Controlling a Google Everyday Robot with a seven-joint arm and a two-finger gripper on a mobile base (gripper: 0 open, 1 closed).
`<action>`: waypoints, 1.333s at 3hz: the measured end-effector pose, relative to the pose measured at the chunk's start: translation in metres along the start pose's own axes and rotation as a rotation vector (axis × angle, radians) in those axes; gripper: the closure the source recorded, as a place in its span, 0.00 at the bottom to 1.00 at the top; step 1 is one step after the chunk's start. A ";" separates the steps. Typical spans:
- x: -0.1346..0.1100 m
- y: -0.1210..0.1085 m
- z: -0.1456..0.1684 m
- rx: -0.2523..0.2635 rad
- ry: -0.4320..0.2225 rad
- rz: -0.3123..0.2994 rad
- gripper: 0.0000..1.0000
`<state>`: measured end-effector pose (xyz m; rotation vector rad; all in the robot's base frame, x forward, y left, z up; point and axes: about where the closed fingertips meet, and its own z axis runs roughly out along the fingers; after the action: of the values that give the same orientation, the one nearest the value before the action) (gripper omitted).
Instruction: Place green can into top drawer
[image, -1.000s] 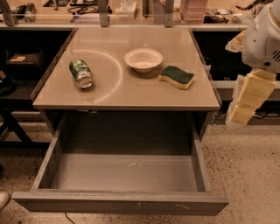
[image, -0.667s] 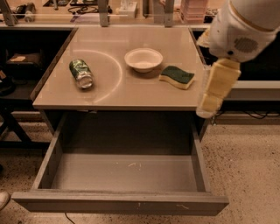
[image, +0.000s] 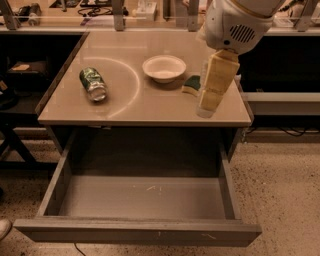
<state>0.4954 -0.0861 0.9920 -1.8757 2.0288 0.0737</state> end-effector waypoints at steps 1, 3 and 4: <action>-0.007 0.001 0.004 0.003 -0.026 -0.009 0.00; -0.014 0.001 0.007 0.004 -0.040 -0.015 0.00; -0.065 -0.022 0.027 0.005 -0.049 -0.016 0.00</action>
Offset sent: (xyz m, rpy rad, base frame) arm 0.0266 0.1197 -0.0068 0.0579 -0.0325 0.0234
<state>0.5261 -0.0193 0.9915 -1.8688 1.9797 0.1092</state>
